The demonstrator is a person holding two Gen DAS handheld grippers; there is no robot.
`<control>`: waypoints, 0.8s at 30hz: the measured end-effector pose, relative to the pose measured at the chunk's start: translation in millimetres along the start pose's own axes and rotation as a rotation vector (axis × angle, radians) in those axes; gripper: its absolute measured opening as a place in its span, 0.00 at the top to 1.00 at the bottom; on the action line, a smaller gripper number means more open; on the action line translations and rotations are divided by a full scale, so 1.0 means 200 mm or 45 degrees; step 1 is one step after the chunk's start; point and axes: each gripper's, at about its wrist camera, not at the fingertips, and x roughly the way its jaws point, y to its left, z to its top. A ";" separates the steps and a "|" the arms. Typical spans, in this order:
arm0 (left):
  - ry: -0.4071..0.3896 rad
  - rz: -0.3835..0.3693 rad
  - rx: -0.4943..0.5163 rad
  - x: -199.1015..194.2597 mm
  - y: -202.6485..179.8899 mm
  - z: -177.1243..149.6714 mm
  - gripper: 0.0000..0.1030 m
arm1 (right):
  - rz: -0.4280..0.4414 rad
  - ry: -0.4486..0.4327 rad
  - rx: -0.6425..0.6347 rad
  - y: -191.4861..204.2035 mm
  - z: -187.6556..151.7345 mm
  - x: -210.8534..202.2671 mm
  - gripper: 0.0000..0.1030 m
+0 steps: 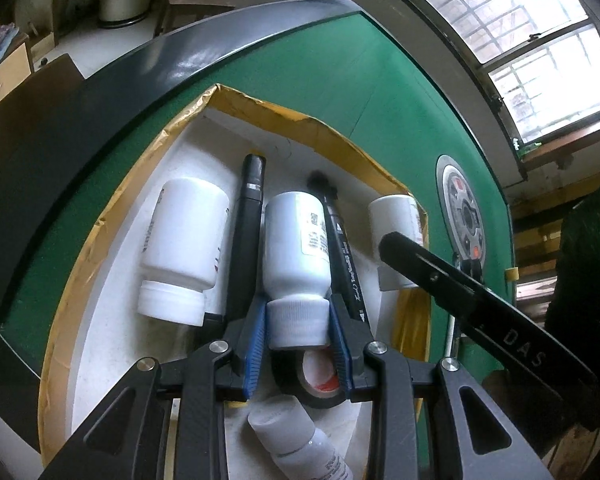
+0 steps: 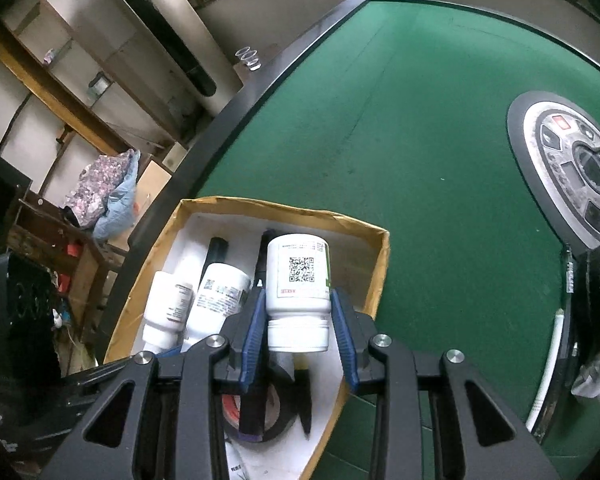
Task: Organize rigid objects
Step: 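Carry both white pill bottles into the tray and release them, then move both grippers back toward the plug adapter and black pen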
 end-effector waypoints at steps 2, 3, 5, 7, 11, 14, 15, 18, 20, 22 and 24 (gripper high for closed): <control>-0.001 0.003 0.002 0.00 0.00 0.00 0.69 | 0.003 0.025 0.009 0.00 0.01 0.02 0.68; -0.004 0.003 0.006 -0.01 0.01 0.00 0.67 | 0.003 0.032 0.010 0.00 0.01 0.03 0.68; -0.014 0.002 0.009 -0.02 0.01 0.00 0.59 | 0.003 0.033 0.014 0.00 0.01 0.04 0.68; -0.031 -0.006 0.014 -0.04 0.00 -0.01 0.49 | 0.018 0.030 0.021 -0.01 0.01 0.04 0.68; -0.064 -0.032 0.011 -0.09 0.00 -0.02 0.44 | 0.055 0.011 0.045 -0.03 0.01 0.00 0.68; -0.087 -0.049 0.011 -0.13 0.01 -0.04 0.44 | 0.090 -0.029 0.047 -0.04 -0.01 -0.07 0.67; -0.096 -0.051 0.019 -0.14 0.00 -0.05 0.44 | 0.111 -0.047 0.042 -0.04 -0.02 -0.11 0.67; -0.129 -0.056 0.051 -0.19 -0.03 -0.10 0.43 | 0.165 -0.096 0.031 -0.06 -0.07 -0.23 0.64; -0.151 -0.057 0.084 -0.22 -0.07 -0.14 0.43 | 0.198 -0.147 0.030 -0.10 -0.13 -0.33 0.62; -0.165 -0.050 0.121 -0.25 -0.13 -0.19 0.43 | 0.231 -0.192 0.028 -0.17 -0.20 -0.43 0.62; -0.187 -0.052 0.178 -0.28 -0.20 -0.26 0.43 | 0.249 -0.224 0.048 -0.24 -0.27 -0.50 0.62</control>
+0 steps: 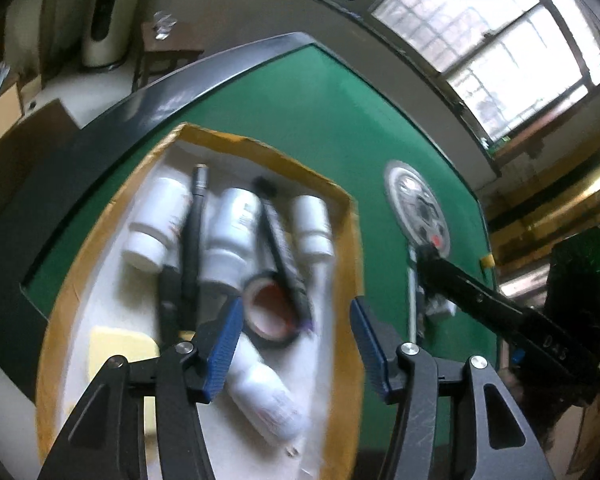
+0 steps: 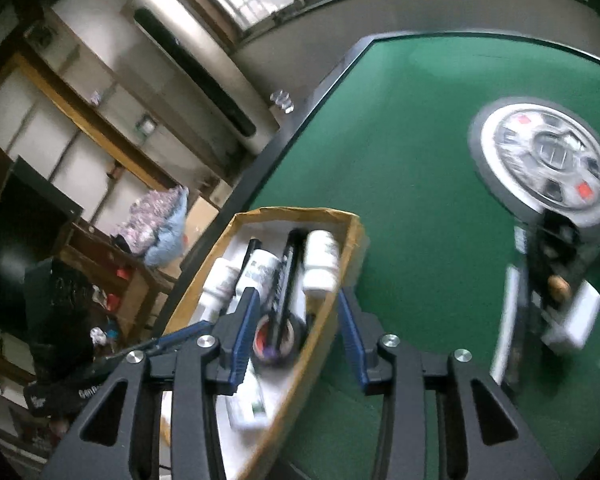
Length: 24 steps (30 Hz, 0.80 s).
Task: Organize rigid objects
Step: 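Move both grippers back toward the plug adapter and black pen, then grasp the white plug adapter with the right gripper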
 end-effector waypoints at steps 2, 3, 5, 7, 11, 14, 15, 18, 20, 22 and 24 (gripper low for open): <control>-0.013 -0.011 0.057 -0.02 -0.09 -0.05 0.42 | 0.000 -0.034 0.033 -0.08 -0.06 -0.10 0.62; -0.015 -0.023 0.086 -0.02 -0.13 -0.07 0.40 | -0.016 -0.050 0.056 -0.14 -0.10 -0.15 0.62; -0.009 -0.051 0.140 -0.02 -0.23 -0.11 0.39 | -0.048 -0.070 0.102 -0.24 -0.13 -0.21 0.62; 0.006 -0.067 0.190 0.00 -0.32 -0.15 0.39 | -0.076 -0.087 0.166 -0.36 -0.16 -0.27 0.62; 0.053 -0.075 0.258 0.07 -0.47 -0.21 0.39 | -0.152 -0.118 0.318 -0.59 -0.21 -0.35 0.62; 0.085 -0.070 0.288 0.11 -0.53 -0.25 0.39 | -0.205 -0.131 0.398 -0.70 -0.22 -0.39 0.62; 0.092 -0.068 0.294 0.11 -0.54 -0.26 0.39 | -0.206 -0.133 0.415 -0.73 -0.22 -0.39 0.62; 0.106 -0.055 0.310 0.13 -0.58 -0.29 0.39 | -0.203 -0.118 0.474 -0.82 -0.21 -0.38 0.62; 0.111 -0.047 0.315 0.13 -0.60 -0.30 0.39 | -0.217 -0.105 0.495 -0.86 -0.18 -0.36 0.62; 0.117 -0.037 0.317 0.14 -0.62 -0.31 0.39 | -0.242 -0.094 0.495 -0.87 -0.14 -0.33 0.62; 0.121 -0.032 0.321 0.14 -0.63 -0.32 0.39 | -0.255 -0.082 0.490 -0.87 -0.09 -0.30 0.62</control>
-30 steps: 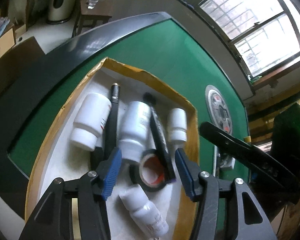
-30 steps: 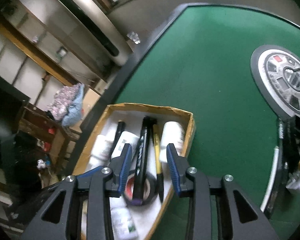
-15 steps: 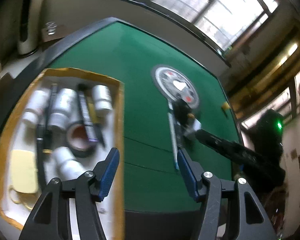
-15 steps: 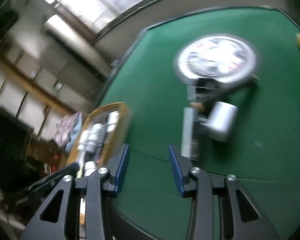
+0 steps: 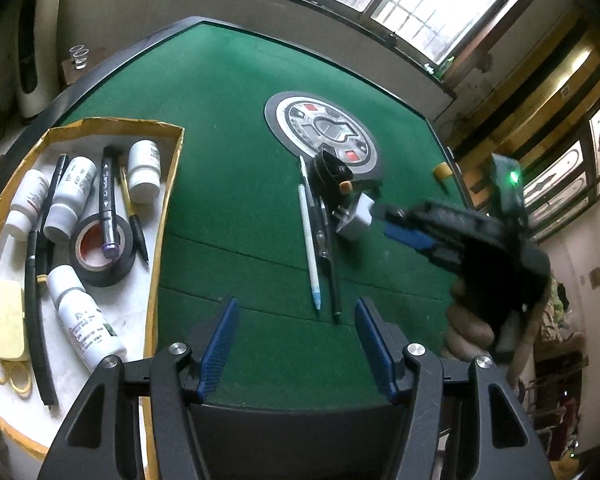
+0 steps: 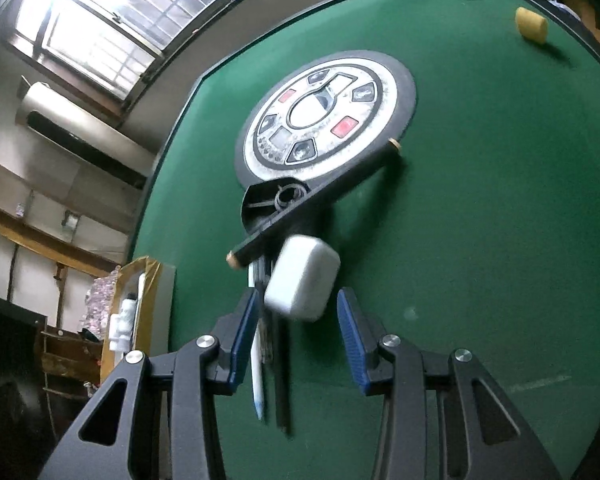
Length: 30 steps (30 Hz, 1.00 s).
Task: Organize rigid objects
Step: 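Grasp the white plug adapter with the right gripper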
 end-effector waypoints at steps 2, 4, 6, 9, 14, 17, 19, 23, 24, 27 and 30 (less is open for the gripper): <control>0.000 0.008 0.011 0.00 -0.01 0.00 0.39 | -0.030 0.015 -0.020 0.01 0.02 0.04 0.62; -0.003 0.017 0.012 0.00 -0.02 0.00 0.39 | -0.074 0.037 -0.015 0.02 0.04 0.08 0.62; -0.002 0.023 0.006 0.01 -0.01 0.00 0.39 | -0.093 0.063 -0.025 0.03 0.05 0.12 0.61; 0.005 0.025 -0.005 0.01 0.00 0.01 0.39 | -0.074 0.088 -0.023 0.02 0.05 0.14 0.63; 0.017 0.024 0.011 0.04 -0.02 0.03 0.39 | -0.029 0.103 -0.035 -0.03 0.05 0.09 0.73; 0.031 0.022 0.011 0.06 -0.03 0.04 0.39 | -0.013 0.094 -0.025 -0.06 0.06 0.05 0.76; 0.038 0.017 0.013 0.07 -0.03 0.04 0.39 | -0.033 0.089 -0.022 -0.07 0.07 0.06 0.75; 0.044 0.021 0.022 0.09 -0.05 0.04 0.39 | -0.036 0.105 -0.015 -0.05 0.09 0.10 0.74; 0.045 0.025 0.021 0.09 -0.05 0.04 0.39 | -0.043 0.109 -0.025 -0.04 0.09 0.10 0.73; 0.049 0.026 0.019 0.10 -0.05 0.05 0.39 | -0.016 0.134 -0.051 -0.02 0.10 0.13 0.74; 0.053 0.034 0.032 0.10 -0.05 0.06 0.39 | -0.004 0.143 -0.077 -0.04 0.10 0.12 0.75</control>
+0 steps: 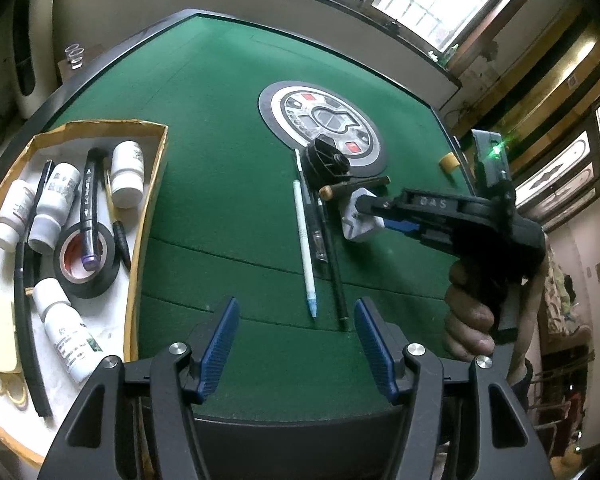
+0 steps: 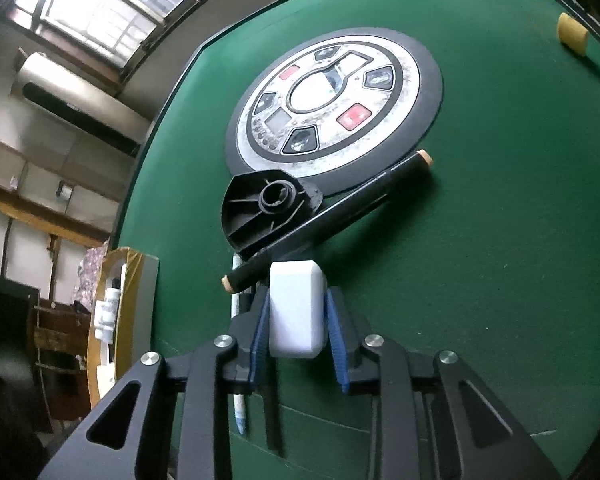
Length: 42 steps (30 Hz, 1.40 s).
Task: Organize rigid objects
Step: 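Grasp the white plug adapter with the right gripper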
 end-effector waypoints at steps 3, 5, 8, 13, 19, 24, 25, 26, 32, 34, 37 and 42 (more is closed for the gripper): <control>0.005 0.009 0.031 0.02 -0.03 0.03 0.39 | 0.033 -0.005 0.001 -0.06 -0.02 -0.04 0.75; 0.013 0.023 0.079 0.04 -0.08 0.07 0.39 | 0.049 -0.027 0.012 -0.12 -0.02 -0.09 0.75; 0.031 0.058 0.164 0.11 -0.17 0.13 0.39 | 0.066 -0.082 0.033 -0.21 -0.01 -0.16 0.75; 0.099 0.109 0.353 0.31 -0.37 0.24 0.39 | 0.159 -0.193 0.134 -0.38 0.02 -0.21 0.75; 0.139 0.245 0.584 0.58 -0.57 0.32 0.40 | 0.161 -0.262 0.214 -0.48 0.02 -0.25 0.75; 0.132 0.244 0.725 0.69 -0.71 0.41 0.40 | 0.151 -0.309 0.306 -0.56 0.02 -0.29 0.75; 0.148 0.235 0.751 0.71 -0.74 0.42 0.40 | 0.144 -0.324 0.327 -0.57 0.01 -0.30 0.75; 0.172 0.228 0.777 0.75 -0.76 0.43 0.40 | 0.137 -0.336 0.337 -0.58 0.01 -0.31 0.75; 0.239 0.315 0.881 0.92 -0.84 0.46 0.54 | 0.143 -0.353 0.367 -0.62 0.01 -0.33 0.75; 0.223 0.333 0.918 0.95 -0.85 0.47 0.55 | 0.146 -0.353 0.363 -0.61 0.01 -0.32 0.75; 0.292 0.341 0.895 1.00 -0.83 0.49 0.68 | 0.137 -0.354 0.362 -0.61 0.01 -0.33 0.75; 0.332 0.280 0.841 0.97 -0.80 0.47 0.86 | 0.132 -0.354 0.368 -0.62 0.01 -0.33 0.75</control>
